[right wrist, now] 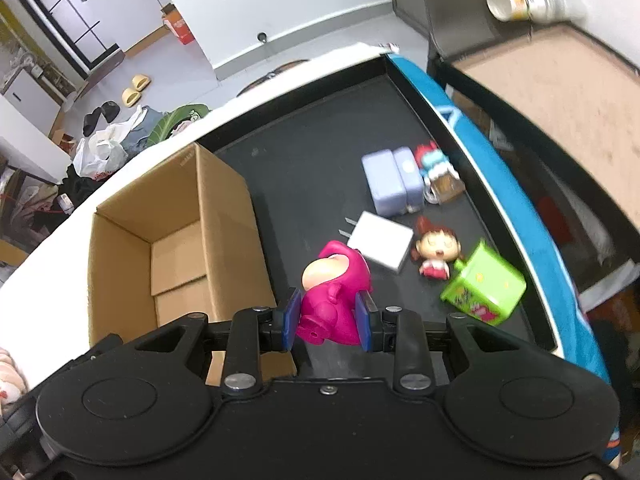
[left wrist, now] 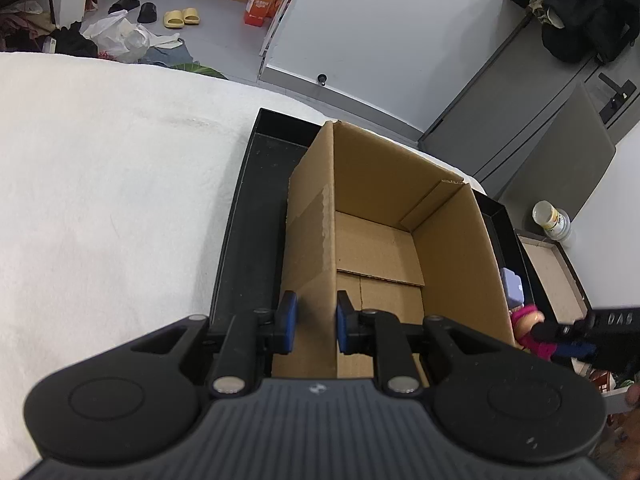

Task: Organize rigid objects
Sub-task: 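Grasp the pink figurine with the right gripper and lift it toward the box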

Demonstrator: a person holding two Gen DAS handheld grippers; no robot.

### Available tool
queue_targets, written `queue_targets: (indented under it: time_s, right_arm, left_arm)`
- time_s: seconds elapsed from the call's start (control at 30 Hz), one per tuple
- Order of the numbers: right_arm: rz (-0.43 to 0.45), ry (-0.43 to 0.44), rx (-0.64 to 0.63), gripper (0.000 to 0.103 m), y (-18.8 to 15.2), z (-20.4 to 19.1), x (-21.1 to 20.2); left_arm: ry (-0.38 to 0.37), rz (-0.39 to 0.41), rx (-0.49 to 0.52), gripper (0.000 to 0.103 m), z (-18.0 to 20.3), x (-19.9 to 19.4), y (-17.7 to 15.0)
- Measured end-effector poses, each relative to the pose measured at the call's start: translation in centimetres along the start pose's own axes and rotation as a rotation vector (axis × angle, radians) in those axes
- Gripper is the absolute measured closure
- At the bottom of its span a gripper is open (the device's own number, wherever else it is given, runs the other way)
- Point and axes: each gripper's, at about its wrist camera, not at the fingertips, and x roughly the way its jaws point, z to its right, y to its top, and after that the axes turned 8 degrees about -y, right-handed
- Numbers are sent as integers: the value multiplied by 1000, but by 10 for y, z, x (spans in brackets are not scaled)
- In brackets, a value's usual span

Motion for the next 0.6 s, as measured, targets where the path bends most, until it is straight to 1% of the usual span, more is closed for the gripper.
queue_targets:
  time_s: [0.23,0.43,0.6]
  right_arm:
    - [47,-29,-71,73,12,-24,-7]
    - [65,-63,-120,73,17,-43,-6]
    - [78,-72,-148,73,22,-59,-6]
  left_arm:
    - [-6,-1,-11,84,-1,0,1]
    - [-6,-1,-12,84,-2,0,1]
    - [-4,3,-11,84,-3,-1,1]
